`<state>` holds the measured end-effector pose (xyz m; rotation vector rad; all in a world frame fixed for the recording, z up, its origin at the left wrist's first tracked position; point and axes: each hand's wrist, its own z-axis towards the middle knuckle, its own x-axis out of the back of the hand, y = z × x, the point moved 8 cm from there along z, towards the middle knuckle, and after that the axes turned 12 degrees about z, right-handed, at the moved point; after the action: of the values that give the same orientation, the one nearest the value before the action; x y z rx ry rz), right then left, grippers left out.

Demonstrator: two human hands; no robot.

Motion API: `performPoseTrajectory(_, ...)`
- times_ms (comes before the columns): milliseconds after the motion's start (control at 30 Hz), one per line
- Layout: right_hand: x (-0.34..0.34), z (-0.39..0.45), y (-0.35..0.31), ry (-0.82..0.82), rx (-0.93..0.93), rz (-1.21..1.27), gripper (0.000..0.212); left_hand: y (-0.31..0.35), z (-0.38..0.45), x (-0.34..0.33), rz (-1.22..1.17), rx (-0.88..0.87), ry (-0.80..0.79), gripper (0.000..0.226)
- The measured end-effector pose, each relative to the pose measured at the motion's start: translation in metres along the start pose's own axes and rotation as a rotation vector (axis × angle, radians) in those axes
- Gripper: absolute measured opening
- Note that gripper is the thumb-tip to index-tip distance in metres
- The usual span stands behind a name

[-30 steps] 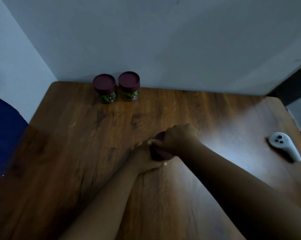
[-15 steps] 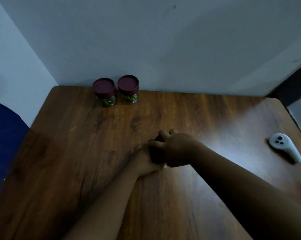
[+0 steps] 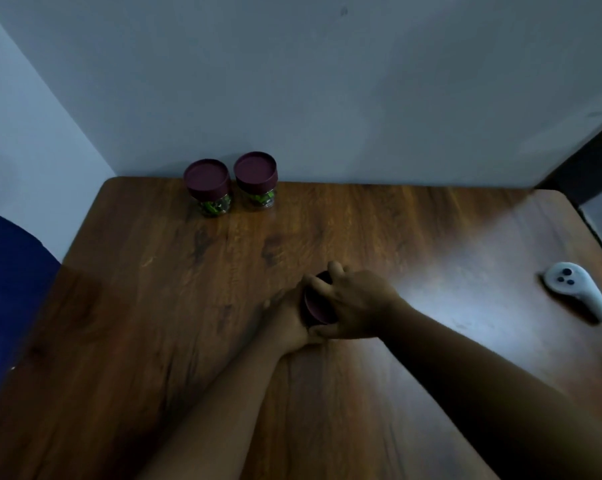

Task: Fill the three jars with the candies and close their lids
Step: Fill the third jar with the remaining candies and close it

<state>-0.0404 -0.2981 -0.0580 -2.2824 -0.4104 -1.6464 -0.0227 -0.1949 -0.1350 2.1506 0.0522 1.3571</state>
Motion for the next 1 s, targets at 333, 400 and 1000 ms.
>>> performPoseTrajectory(333,0.005,0.004,-0.004,0.072,0.222,-0.048,0.09,-0.001,-0.002,0.001,0.05,-0.019,0.074,0.095)
performPoseTrajectory(400,0.002,0.0,-0.002,0.129,0.15,0.024,0.091,0.0,0.0,-0.001,0.082,-0.011,0.055,0.091)
performPoseTrajectory(1000,0.056,0.064,0.056,0.365,-0.492,0.261,0.103,-0.092,0.08,0.238,0.443,0.082,0.686,0.067)
